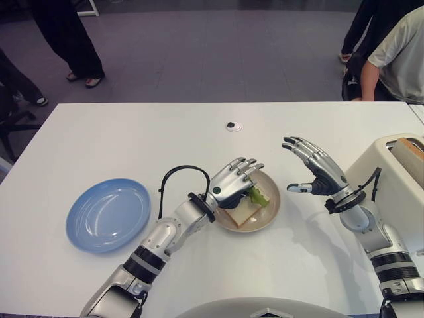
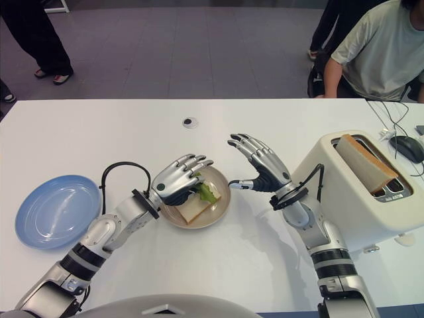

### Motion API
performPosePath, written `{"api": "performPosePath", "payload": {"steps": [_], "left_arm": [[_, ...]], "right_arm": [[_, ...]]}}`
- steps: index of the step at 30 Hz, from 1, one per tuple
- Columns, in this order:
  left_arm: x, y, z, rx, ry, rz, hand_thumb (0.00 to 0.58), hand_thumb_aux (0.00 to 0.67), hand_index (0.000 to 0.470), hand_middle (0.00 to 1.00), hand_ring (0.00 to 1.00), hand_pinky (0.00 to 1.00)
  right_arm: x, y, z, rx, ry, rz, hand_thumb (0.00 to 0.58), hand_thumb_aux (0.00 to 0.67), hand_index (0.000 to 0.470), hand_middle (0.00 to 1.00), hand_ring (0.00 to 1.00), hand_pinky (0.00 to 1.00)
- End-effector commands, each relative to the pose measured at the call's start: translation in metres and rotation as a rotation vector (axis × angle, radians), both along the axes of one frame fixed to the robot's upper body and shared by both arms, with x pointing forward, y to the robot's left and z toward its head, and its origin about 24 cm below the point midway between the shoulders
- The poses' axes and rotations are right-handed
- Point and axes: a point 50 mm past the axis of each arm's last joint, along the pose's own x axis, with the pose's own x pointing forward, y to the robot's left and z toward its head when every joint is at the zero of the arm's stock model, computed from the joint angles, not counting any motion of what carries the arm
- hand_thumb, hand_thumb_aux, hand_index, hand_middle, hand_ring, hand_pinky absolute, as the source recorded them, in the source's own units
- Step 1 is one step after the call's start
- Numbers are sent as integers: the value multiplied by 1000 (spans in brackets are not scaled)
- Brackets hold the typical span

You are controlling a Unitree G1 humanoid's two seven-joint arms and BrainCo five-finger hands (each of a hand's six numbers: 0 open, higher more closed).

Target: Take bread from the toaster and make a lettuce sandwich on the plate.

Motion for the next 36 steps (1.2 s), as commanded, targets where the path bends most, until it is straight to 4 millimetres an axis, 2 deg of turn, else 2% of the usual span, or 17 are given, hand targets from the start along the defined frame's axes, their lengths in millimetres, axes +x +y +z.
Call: {"api": "performPosePath", "payload": {"steps": [1, 2, 3, 4, 5, 6, 7, 8, 9, 13, 15, 20, 21, 23, 28, 32, 36], "left_arm": [[-2, -2, -4, 1, 9, -5, 580, 670, 470, 0, 0, 0], [-2, -1, -4, 4, 13, -3, 580, 670, 470, 0, 0, 0], [-2, 0, -6, 9, 17, 0, 574, 604, 424, 0, 0, 0], [-2, 1, -7, 13, 21, 2, 546, 507, 356, 0, 0, 0], [-3, 2, -8, 16, 25, 4, 476, 386, 271, 0, 0, 0], [-3, 3, -8, 19, 27, 7, 438, 339, 238, 0, 0, 0], [-3, 4, -8, 20, 27, 11, 190, 121, 85, 0, 0, 0], [-4, 6, -7, 21, 26, 16, 128, 79, 55, 0, 0, 0], [-4, 8, -7, 22, 25, 20, 100, 60, 42, 0, 0, 0], [-8, 17, -6, 31, 28, 37, 120, 74, 52, 0, 0, 0], [-11, 22, -7, 39, 34, 44, 187, 118, 83, 0, 0, 0], [-13, 28, -13, 53, 66, 67, 172, 108, 76, 0, 0, 0], [-12, 29, -14, 57, 69, 72, 209, 134, 94, 0, 0, 0], [-8, 28, -15, 65, 68, 77, 390, 286, 201, 0, 0, 0], [2, 31, -21, 85, 70, 91, 494, 413, 289, 0, 0, 0], [2, 33, -28, 91, 91, 95, 534, 481, 337, 0, 0, 0], [2, 33, -28, 75, 97, 88, 508, 434, 304, 0, 0, 0]], "right_arm": [[3, 4, -1, -10, -2, 14, 0, 0, 0, 0, 0, 0], [3, 4, -1, -11, -2, 16, 0, 0, 0, 0, 0, 0], [3, 4, -1, -12, -2, 17, 0, 0, 0, 0, 0, 0], [3, 5, -1, -13, -1, 19, 0, 0, 0, 0, 0, 0], [3, 4, -1, -15, 0, 19, 0, 0, 0, 0, 0, 0], [3, 4, -1, -18, 1, 20, 0, 0, 0, 0, 0, 0], [2, 4, -1, -20, 2, 21, 0, 0, 0, 0, 0, 0], [2, 4, -2, -21, 3, 22, 0, 0, 0, 0, 0, 0], [2, 4, -2, -22, 3, 22, 0, 0, 0, 0, 0, 0], [2, 4, -1, -28, 3, 23, 0, 0, 0, 0, 0, 0], [2, 3, -1, -32, 3, 23, 0, 0, 0, 0, 0, 0], [2, 1, 0, -37, 4, 24, 0, 0, 0, 0, 0, 0], [2, 1, 0, -37, 4, 24, 0, 0, 0, 0, 0, 0], [2, 1, -1, -37, 5, 25, 0, 0, 0, 0, 0, 0], [1, 1, -1, -35, 6, 25, 0, 0, 0, 0, 0, 0], [1, 1, 0, -34, 4, 27, 0, 0, 0, 0, 0, 0], [1, 1, 0, -34, 4, 27, 0, 0, 0, 0, 0, 0]]}}
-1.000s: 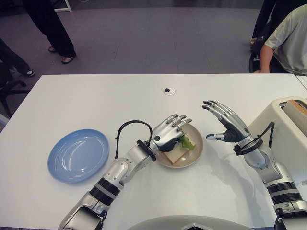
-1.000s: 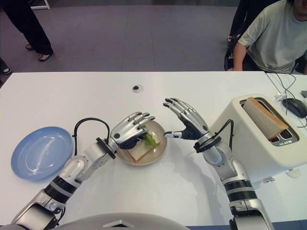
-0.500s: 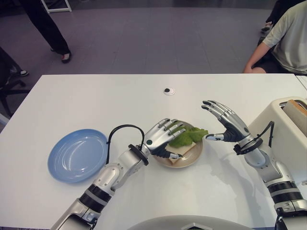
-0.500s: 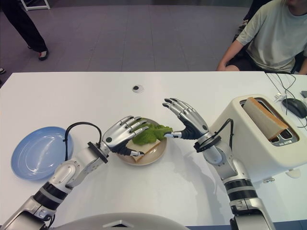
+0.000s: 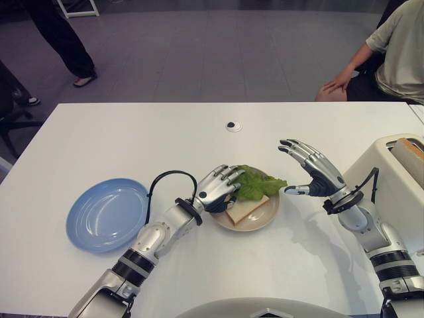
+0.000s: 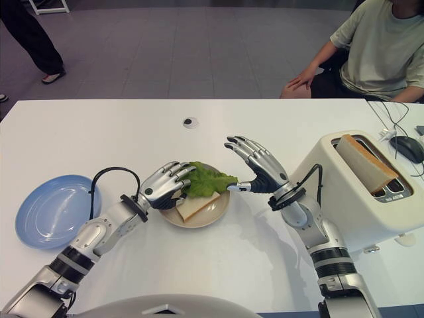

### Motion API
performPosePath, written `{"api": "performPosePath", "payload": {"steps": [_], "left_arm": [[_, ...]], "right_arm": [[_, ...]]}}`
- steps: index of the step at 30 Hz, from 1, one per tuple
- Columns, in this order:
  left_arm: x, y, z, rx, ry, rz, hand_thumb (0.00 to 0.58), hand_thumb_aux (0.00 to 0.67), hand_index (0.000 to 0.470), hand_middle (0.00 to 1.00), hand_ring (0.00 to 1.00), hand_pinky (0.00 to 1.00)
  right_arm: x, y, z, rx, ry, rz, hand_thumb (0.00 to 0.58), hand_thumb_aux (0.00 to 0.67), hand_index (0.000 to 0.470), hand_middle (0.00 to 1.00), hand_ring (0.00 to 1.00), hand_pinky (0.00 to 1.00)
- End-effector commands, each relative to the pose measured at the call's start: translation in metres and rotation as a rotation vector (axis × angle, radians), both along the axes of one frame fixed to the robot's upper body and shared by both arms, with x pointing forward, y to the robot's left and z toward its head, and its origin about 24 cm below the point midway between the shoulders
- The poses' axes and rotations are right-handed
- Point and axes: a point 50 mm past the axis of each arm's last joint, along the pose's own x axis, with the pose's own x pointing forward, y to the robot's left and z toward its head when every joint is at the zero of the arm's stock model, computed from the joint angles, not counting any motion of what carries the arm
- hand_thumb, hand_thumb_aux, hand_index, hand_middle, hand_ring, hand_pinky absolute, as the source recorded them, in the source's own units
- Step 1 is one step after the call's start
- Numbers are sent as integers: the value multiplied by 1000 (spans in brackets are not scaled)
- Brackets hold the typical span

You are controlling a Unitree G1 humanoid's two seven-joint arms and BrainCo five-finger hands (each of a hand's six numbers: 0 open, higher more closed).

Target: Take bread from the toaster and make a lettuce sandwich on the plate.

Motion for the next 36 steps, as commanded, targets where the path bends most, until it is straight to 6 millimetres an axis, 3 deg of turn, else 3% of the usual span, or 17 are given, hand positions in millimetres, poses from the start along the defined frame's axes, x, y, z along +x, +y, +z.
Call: {"api": "performPosePath", "payload": {"steps": [1, 3, 6, 16, 25, 30, 36], "left_arm": [[-1, 1, -5, 4, 30, -3, 503, 426, 299, 0, 0, 0], [-1, 1, -5, -1, 36, -3, 514, 444, 311, 0, 0, 0], [-1, 1, -7, -4, 45, -3, 580, 670, 470, 0, 0, 0], [-1, 3, -9, -28, 69, -10, 580, 670, 470, 0, 0, 0], [-13, 21, 26, -114, 2, 21, 580, 670, 470, 0, 0, 0], [-31, 30, 17, -88, 44, 43, 580, 670, 470, 0, 0, 0], [-38, 31, 10, -65, 65, 49, 580, 670, 470, 0, 0, 0]], "right_arm": [[0, 0, 2, -13, -1, 6, 0, 0, 0, 0, 0, 0], [0, 0, 2, -12, 0, 6, 0, 0, 0, 0, 0, 0], [1, 0, 2, -12, 1, 6, 0, 0, 0, 0, 0, 0], [1, 1, 1, -12, 1, 8, 0, 0, 0, 0, 0, 0], [3, 5, 2, -14, 1, 20, 0, 0, 0, 0, 0, 0], [4, 4, 2, -18, 3, 23, 0, 0, 0, 0, 0, 0], [4, 3, 2, -21, 5, 25, 0, 0, 0, 0, 0, 0]]}}
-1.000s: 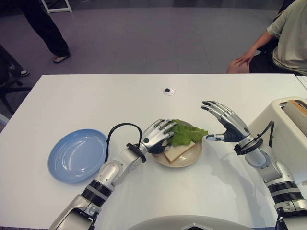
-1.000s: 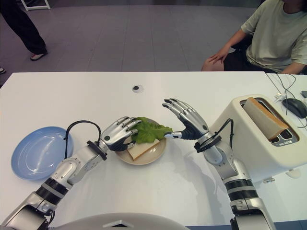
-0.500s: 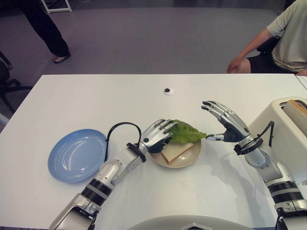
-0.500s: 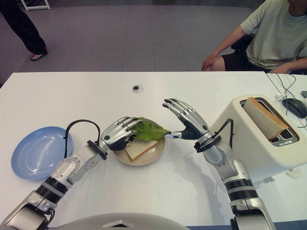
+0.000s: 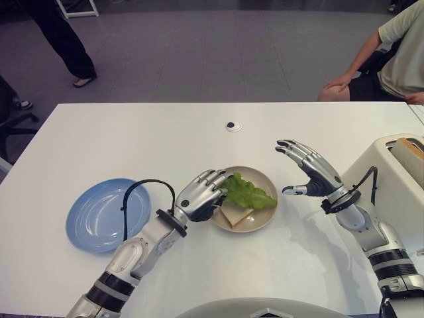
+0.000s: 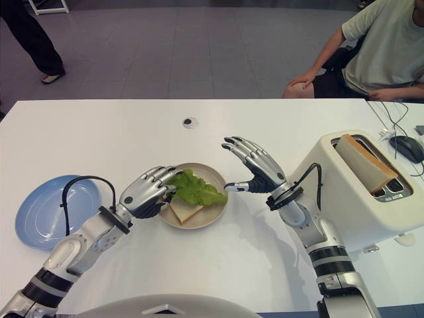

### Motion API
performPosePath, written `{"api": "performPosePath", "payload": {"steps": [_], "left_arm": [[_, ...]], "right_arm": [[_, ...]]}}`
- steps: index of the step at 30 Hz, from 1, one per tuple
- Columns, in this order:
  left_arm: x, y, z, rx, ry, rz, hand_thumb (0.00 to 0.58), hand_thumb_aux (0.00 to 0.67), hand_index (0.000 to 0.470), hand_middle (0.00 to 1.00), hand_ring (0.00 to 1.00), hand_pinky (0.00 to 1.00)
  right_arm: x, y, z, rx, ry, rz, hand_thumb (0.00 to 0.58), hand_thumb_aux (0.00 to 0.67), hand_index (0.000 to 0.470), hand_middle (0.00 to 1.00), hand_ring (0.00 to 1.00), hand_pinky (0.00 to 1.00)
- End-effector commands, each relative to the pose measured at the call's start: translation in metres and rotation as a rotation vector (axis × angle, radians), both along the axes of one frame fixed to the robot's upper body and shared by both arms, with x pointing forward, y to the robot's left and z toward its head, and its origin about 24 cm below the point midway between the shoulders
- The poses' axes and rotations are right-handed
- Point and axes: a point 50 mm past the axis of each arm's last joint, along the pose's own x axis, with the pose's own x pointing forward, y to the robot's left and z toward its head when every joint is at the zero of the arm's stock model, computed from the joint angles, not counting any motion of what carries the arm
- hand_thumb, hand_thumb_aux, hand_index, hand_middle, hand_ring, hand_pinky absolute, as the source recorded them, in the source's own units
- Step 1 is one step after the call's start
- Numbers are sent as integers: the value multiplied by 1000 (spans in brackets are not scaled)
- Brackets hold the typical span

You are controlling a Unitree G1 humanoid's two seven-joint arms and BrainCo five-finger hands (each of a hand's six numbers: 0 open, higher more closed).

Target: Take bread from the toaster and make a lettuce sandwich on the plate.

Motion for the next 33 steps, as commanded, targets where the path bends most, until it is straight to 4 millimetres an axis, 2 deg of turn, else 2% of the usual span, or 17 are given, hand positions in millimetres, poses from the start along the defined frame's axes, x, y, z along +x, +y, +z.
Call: {"api": "performPosePath", "payload": {"steps": [1, 6, 7, 8, 10, 21, 23, 25, 27, 29, 30, 33], "left_arm": [[-3, 1, -2, 32, 9, 1, 580, 670, 470, 0, 0, 0], [-4, 5, -2, 41, 6, 15, 580, 670, 470, 0, 0, 0], [-4, 6, -2, 41, 4, 18, 564, 557, 391, 0, 0, 0], [-4, 7, -2, 42, 3, 20, 212, 137, 96, 0, 0, 0], [-4, 7, 0, 42, -5, 23, 0, 0, 0, 0, 0, 0], [-13, 23, 19, 14, -67, 69, 0, 0, 0, 0, 0, 0], [-14, 20, 28, -141, -84, 80, 0, 0, 0, 0, 0, 0], [-16, 17, 35, -392, -64, 102, 0, 0, 0, 0, 0, 0], [-21, 15, 33, -632, -6, 129, 0, 0, 0, 0, 0, 0], [-23, 13, 31, -785, 44, 142, 0, 0, 0, 0, 0, 0], [-23, 11, 30, -829, 62, 134, 0, 0, 0, 0, 0, 0], [-25, 1, 25, -868, 107, 97, 0, 0, 0, 0, 0, 0]], "right_arm": [[2, -1, 3, -16, -4, 8, 0, 0, 0, 0, 0, 0], [2, -1, 2, -17, -1, 10, 0, 0, 0, 0, 0, 0], [2, -1, 2, -17, 0, 10, 0, 0, 0, 0, 0, 0], [2, -1, 2, -17, 1, 9, 0, 0, 0, 0, 0, 0], [2, -1, 2, -18, 2, 9, 0, 0, 0, 0, 0, 0], [1, -2, 6, -26, -17, 17, 0, 0, 0, 0, 0, 0], [-5, 1, 25, -37, -77, 48, 0, 0, 0, 0, 0, 0], [-19, 4, 61, -135, -200, 78, 0, 0, 0, 0, 0, 0], [-36, 0, 107, -185, -305, 80, 0, 0, 0, 0, 0, 0], [-41, -20, 138, -286, -371, -5, 0, 0, 0, 0, 0, 0], [-40, -35, 148, -354, -369, -80, 0, 0, 0, 0, 0, 0], [-38, -91, 159, -488, -234, -306, 0, 0, 0, 0, 0, 0]]}}
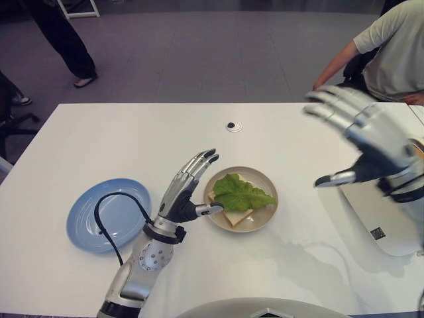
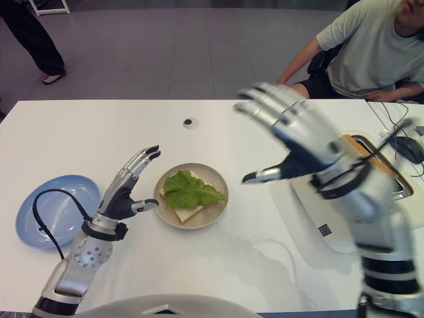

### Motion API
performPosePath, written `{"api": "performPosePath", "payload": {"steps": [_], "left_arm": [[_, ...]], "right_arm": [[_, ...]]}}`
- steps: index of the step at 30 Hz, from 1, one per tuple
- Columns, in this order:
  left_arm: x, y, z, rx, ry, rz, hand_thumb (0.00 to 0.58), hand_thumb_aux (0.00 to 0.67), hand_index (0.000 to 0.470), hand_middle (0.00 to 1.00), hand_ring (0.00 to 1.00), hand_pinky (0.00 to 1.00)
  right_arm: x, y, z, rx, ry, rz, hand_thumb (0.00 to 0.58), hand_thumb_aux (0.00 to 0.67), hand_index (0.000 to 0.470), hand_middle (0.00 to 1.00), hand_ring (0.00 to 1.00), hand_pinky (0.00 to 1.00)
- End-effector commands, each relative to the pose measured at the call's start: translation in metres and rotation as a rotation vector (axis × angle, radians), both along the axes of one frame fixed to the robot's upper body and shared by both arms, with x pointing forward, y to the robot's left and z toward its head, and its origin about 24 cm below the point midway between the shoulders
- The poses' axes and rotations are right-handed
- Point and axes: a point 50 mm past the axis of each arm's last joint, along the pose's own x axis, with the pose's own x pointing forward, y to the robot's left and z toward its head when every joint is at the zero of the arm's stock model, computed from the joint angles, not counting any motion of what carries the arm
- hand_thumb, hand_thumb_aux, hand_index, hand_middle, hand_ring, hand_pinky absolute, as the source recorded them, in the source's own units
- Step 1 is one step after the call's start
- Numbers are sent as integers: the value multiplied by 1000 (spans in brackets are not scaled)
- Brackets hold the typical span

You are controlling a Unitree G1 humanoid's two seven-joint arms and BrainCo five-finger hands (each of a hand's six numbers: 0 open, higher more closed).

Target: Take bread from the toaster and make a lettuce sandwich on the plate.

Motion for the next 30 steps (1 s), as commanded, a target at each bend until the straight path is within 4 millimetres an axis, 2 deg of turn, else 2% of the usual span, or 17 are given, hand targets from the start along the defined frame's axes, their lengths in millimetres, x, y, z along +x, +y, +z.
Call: {"api": "performPosePath", "payload": {"steps": [1, 4, 9, 13, 14, 15, 16, 17, 18, 19, 20, 21, 22, 23, 25, 28, 30], "left_arm": [[-3, -11, -9, -14, 42, -58, 0, 0, 0, 0, 0, 0], [-4, -18, -12, -4, 45, -87, 0, 0, 0, 0, 0, 0], [-4, -15, -11, 7, 37, -74, 0, 0, 0, 0, 0, 0], [-4, -13, -13, 48, 30, -65, 0, 0, 0, 0, 0, 0], [-4, -12, -13, 54, 27, -62, 0, 0, 0, 0, 0, 0], [-4, -12, -13, 58, 26, -59, 0, 0, 0, 0, 0, 0], [-4, -11, -13, 61, 25, -58, 0, 0, 0, 0, 0, 0], [-4, -11, -14, 67, 23, -56, 0, 0, 0, 0, 0, 0], [-4, -11, -14, 71, 21, -56, 0, 0, 0, 0, 0, 0], [-4, -11, -14, 75, 20, -55, 0, 0, 0, 0, 0, 0], [-4, -11, -14, 78, 18, -54, 0, 0, 0, 0, 0, 0], [-4, -10, -14, 80, 18, -53, 0, 0, 0, 0, 0, 0], [-4, -10, -14, 82, 17, -52, 0, 0, 0, 0, 0, 0], [-4, -10, -14, 85, 16, -51, 0, 0, 0, 0, 0, 0], [-4, -9, -14, 89, 15, -49, 0, 0, 0, 0, 0, 0], [-4, -9, -15, 95, 16, -46, 0, 0, 0, 0, 0, 0], [-4, -8, -15, 98, 16, -44, 0, 0, 0, 0, 0, 0]], "right_arm": [[-1, -59, 1, -59, 155, -274, 0, 0, 0, 0, 0, 0], [-10, -93, -11, -92, 284, -432, 0, 0, 0, 0, 0, 0], [-21, -124, -32, -136, 488, -585, 0, 0, 0, 0, 0, 0], [-25, -131, -46, -131, 605, -630, 0, 0, 0, 0, 0, 0], [-25, -131, -46, -124, 602, -635, 27, 16, 11, 0, 0, 0], [-23, -131, -46, -115, 596, -640, 0, 0, 0, 0, 0, 0], [-22, -131, -46, -109, 591, -643, 0, 0, 0, 0, 0, 0], [-22, -131, -45, -104, 587, -645, 164, 102, 72, 0, 0, 0], [-21, -131, -45, -100, 585, -644, 285, 192, 135, 0, 0, 0], [-20, -129, -45, -95, 582, -632, 445, 347, 243, 0, 0, 0], [-19, -126, -45, -88, 576, -616, 505, 428, 300, 0, 0, 0], [-18, -122, -44, -75, 564, -591, 539, 491, 345, 0, 0, 0], [-17, -117, -43, -64, 553, -567, 579, 649, 455, 0, 0, 0], [-15, -112, -41, -47, 535, -539, 580, 670, 470, 0, 0, 0], [-13, -106, -37, -22, 505, -507, 580, 670, 470, 0, 0, 0], [-12, -105, -31, -1, 469, -503, 579, 644, 452, 0, 0, 0], [-10, -106, -30, 14, 464, -506, 580, 670, 470, 0, 0, 0]]}}
